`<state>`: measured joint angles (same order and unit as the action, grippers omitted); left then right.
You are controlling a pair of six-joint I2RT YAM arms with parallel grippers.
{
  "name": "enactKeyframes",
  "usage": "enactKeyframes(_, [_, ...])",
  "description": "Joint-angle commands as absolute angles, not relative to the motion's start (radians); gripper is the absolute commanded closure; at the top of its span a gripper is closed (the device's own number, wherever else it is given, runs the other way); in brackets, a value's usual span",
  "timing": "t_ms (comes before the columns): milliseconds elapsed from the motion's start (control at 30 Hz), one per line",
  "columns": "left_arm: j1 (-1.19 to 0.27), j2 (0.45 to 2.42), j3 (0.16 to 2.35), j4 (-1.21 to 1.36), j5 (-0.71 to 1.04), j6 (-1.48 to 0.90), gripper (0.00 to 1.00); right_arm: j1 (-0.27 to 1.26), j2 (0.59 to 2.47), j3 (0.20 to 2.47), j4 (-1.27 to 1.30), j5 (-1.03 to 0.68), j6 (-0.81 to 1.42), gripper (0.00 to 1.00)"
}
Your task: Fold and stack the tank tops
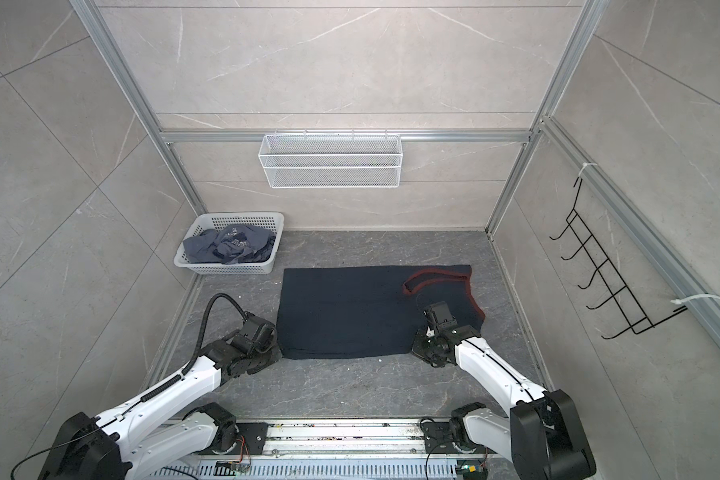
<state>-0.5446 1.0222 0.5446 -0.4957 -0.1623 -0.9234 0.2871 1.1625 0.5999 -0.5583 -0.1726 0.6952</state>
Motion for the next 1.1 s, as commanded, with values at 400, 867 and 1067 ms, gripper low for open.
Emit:
enactKeyframes(400, [-0.460, 1.382, 0.935, -0.425, -0.269, -0.787, 1.00, 0.285, 1.495, 1.070, -0.557, 0.000, 0.582, 1.00])
enactKeyframes(867, [-0.338, 1.686, 1.225, -0.404, -0.296, -0.716, 1.00, 0.253, 1.810, 1.380, -0.563, 0.035, 0.516, 1.00])
enactKeyframes(1067, [-0.324, 1.815, 1.327, -0.422, -0.260, -0.702, 1.00, 0.242, 1.884, 1.438, -0.563, 0.028, 0.510, 1.00])
